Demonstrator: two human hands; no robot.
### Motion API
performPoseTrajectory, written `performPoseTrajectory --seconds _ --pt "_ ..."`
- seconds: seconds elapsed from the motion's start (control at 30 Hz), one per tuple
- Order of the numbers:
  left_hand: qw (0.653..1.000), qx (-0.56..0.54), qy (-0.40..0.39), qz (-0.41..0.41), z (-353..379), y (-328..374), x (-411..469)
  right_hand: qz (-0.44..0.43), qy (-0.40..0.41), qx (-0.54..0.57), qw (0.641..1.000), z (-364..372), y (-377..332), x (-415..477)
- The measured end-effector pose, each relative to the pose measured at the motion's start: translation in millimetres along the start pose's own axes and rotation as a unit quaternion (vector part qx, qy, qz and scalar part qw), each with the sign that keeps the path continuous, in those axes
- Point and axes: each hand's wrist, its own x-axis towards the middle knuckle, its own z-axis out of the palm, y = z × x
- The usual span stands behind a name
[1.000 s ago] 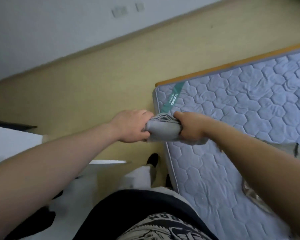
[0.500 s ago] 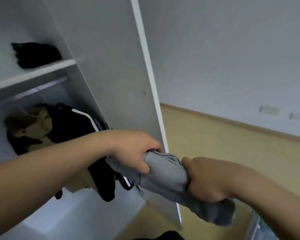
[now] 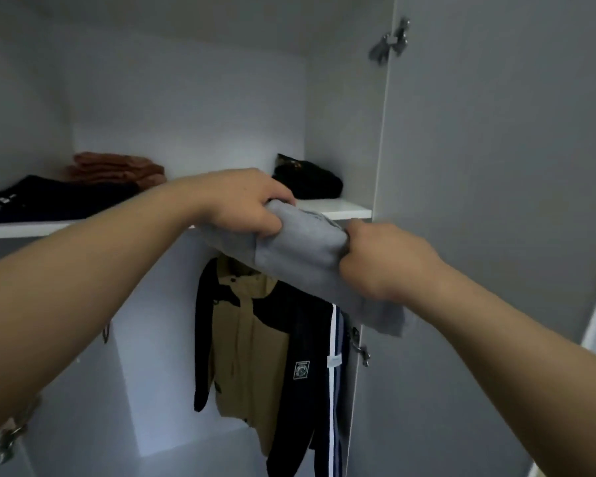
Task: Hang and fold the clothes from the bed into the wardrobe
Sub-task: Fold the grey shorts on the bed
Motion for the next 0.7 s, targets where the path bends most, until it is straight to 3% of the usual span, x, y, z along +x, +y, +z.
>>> performPoseTrajectory --seconds 0.2,0.33,0.4,0.47,0.53,0.63,0.7 --pt "0.994 -0.036 0.087 -0.063 -47 -74 44 -0.005 0.046 -0.029 0.999 -35 -34 117" --pt "0.989 -0.052 0.084 -0.111 -60 -122 90 -0.010 0.022 0.003 1.000 -45 -50 198" --pt "0.987 -0.016 0.069 -0.141 -54 -149 118 0.013 -0.010 0.119 0.993 -35 -51 231" --pt "0.978 0.062 0.072 -0.187 -32 -173 144 0.055 -0.056 0.291 0.953 -11 -47 257" --pt "0.963 0.135 0.102 -0.211 -3 -186 161 0.100 -0.084 0.379 0.916 29 -41 278" --pt "0.962 0.088 0.155 -0.208 35 -190 175 0.146 0.006 0.376 0.915 90 -35 306" --pt "0.972 0.044 0.108 -0.203 53 -194 182 0.158 0.085 0.354 0.918 110 -38 319"
